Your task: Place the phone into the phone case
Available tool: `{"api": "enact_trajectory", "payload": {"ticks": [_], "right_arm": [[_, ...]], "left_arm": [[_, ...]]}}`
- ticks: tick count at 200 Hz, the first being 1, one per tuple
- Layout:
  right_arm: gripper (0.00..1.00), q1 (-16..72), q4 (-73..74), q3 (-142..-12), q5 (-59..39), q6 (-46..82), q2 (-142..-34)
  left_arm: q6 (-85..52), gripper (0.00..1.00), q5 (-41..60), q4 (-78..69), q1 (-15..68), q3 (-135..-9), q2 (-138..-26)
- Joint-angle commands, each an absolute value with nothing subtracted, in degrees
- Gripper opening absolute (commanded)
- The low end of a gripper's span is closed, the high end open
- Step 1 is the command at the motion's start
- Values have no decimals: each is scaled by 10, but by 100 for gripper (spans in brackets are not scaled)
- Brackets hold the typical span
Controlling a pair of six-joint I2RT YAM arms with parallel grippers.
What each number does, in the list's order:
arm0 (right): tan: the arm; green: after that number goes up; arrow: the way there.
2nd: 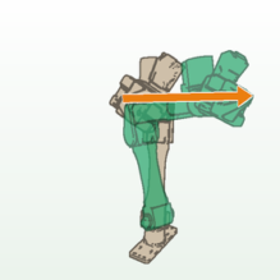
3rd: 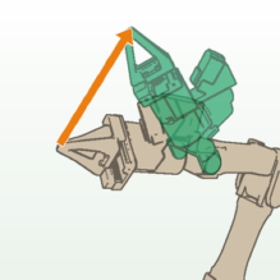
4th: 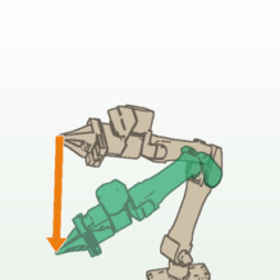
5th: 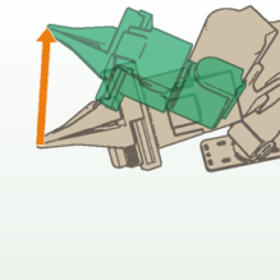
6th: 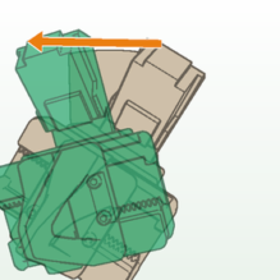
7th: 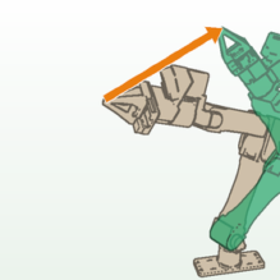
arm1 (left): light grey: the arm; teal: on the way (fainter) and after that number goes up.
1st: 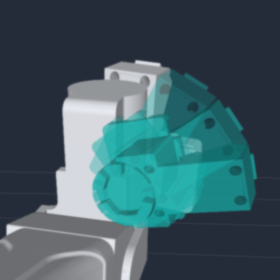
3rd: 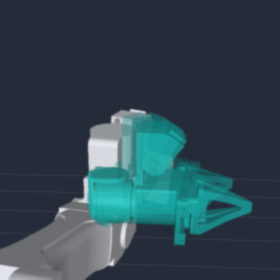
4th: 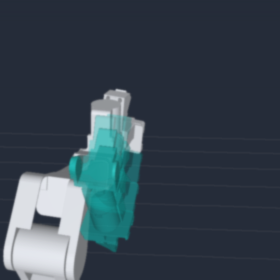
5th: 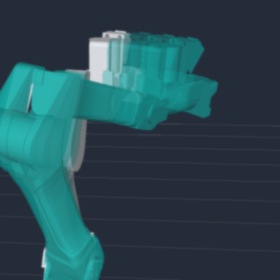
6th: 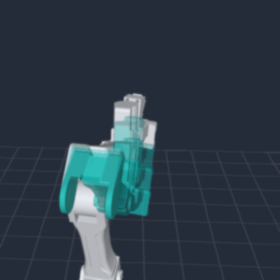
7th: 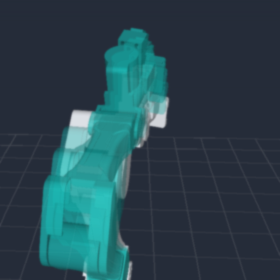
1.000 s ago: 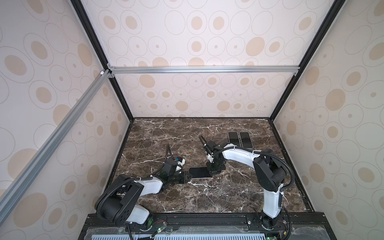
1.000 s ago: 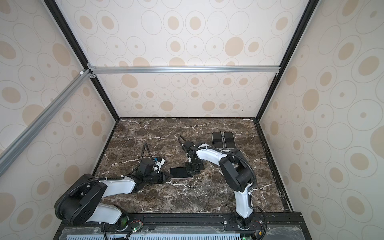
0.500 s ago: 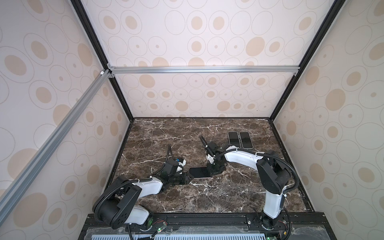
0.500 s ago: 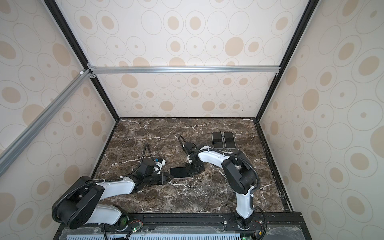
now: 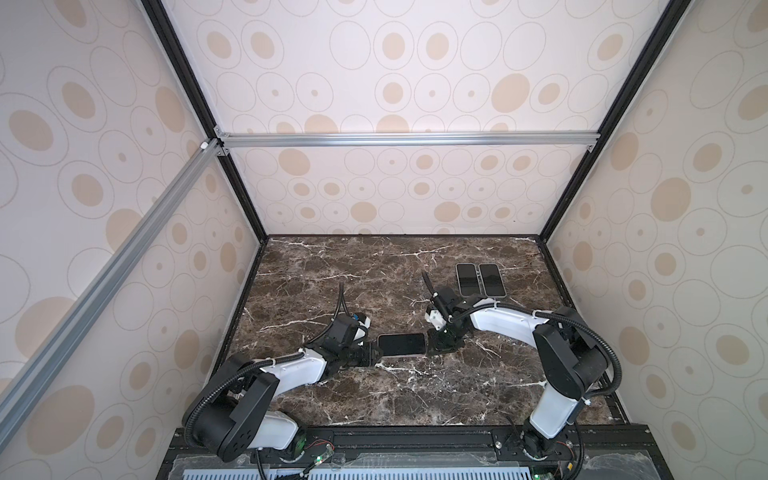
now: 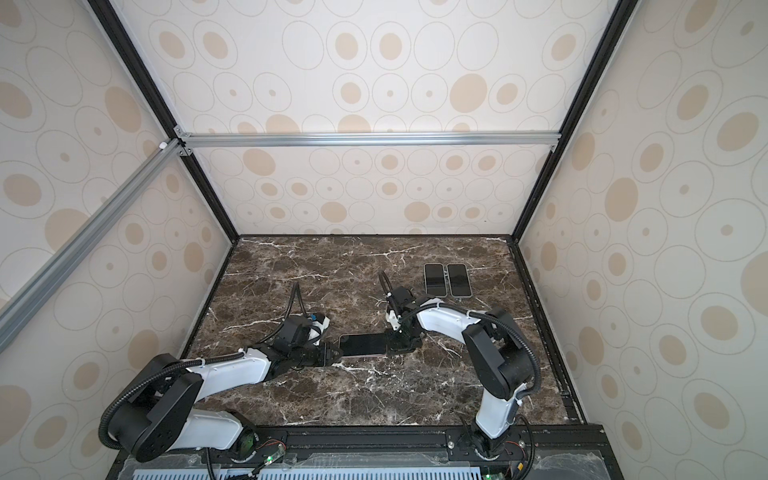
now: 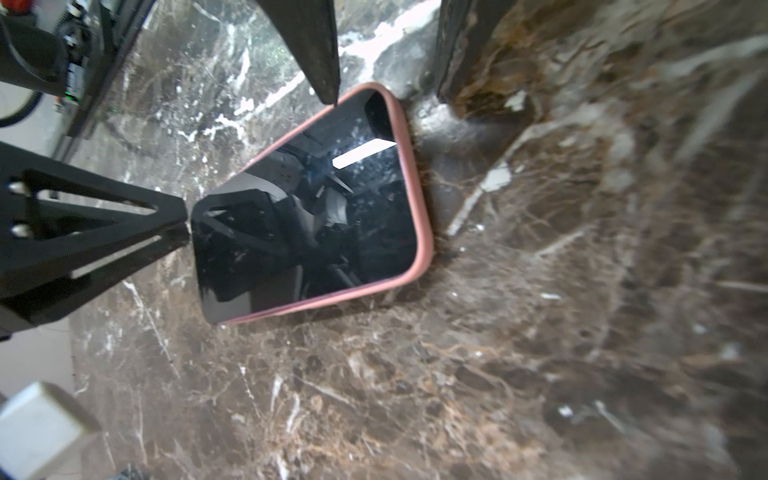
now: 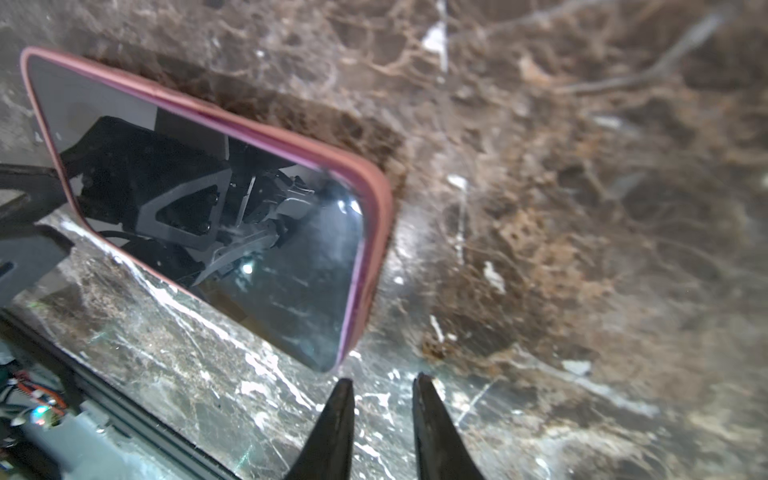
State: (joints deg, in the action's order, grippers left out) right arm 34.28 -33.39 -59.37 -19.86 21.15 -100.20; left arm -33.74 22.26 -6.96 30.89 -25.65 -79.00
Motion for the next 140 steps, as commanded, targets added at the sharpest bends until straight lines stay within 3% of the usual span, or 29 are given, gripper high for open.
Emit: {"api": "enact_trajectory", "payload": {"ticks": [1,44,140], "right_arm": [[26,336,-282,-576,-256,218,-988],[20,329,-246,-566,-284,237,-1004],[18,321,-218,-559,-306,250,-1017]], "left_arm": [[-306,39,199,-30,309,-279,-788],[-304,34,226,-48,308,-287,-809],[-321,32,266,-82,308,-281,-830]]}}
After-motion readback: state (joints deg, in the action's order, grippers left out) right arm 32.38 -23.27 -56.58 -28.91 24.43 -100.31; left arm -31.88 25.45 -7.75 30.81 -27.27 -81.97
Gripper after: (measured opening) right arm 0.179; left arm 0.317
